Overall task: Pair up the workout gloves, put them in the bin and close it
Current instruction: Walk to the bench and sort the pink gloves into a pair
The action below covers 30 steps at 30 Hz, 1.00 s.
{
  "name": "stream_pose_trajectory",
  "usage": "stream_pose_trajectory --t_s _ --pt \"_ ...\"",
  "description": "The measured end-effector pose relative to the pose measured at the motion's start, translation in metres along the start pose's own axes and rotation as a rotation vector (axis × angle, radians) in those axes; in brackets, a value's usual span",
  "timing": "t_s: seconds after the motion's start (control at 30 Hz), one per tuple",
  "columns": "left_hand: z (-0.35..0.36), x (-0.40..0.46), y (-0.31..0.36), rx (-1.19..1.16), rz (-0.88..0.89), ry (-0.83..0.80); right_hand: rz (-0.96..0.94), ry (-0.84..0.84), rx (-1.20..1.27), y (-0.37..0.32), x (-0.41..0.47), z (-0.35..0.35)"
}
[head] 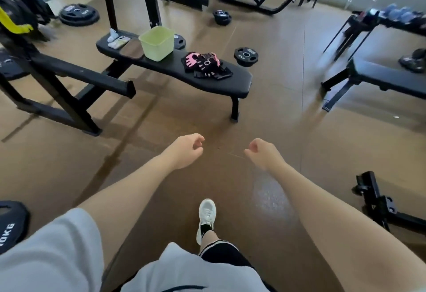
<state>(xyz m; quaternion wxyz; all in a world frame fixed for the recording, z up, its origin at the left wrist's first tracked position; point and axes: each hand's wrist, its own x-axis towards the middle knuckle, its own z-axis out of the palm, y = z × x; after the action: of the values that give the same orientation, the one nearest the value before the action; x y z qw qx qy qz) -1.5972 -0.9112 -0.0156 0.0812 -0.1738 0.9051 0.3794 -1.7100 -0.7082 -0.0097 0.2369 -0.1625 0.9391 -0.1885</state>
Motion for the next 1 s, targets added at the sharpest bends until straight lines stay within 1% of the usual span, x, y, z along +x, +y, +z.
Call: stream_pose_trajectory --t_s 0.1,0.23,0.43,0.53,0.63,0.8,0.9,1.0 --pt "-0.029 0.068 0.004 -0.023 -0.058 0.010 -0.015 -0.068 0.013 -0.019 0.079 -0.027" --pt "-0.081 0.140 -0.003 -0.007 -0.123 0.062 -0.101 -0.120 -0.015 -0.070 0.173 -0.057" --pt "-0.156 0.224 -0.056 -0.058 -0.311 0.169 -0.240 -0.249 -0.022 -0.154 0.283 -0.064" --pt "-0.190 0.276 -0.082 -0.031 -0.344 0.207 -0.266 -0.274 0.017 -0.189 0.341 -0.063" --pt "-0.222 0.333 -0.102 -0.013 -0.336 0.217 -0.243 -0.276 0.075 -0.217 0.401 -0.065" --pt "-0.274 0.430 -0.120 -0.019 -0.328 0.129 -0.124 -0.251 0.096 -0.252 0.490 -0.083" --pt "-0.293 0.487 -0.119 -0.013 -0.304 0.053 -0.036 -0.215 0.120 -0.256 0.534 -0.099" --pt "-0.300 0.538 -0.113 -0.047 -0.292 -0.003 0.016 -0.182 0.087 -0.248 0.571 -0.118"
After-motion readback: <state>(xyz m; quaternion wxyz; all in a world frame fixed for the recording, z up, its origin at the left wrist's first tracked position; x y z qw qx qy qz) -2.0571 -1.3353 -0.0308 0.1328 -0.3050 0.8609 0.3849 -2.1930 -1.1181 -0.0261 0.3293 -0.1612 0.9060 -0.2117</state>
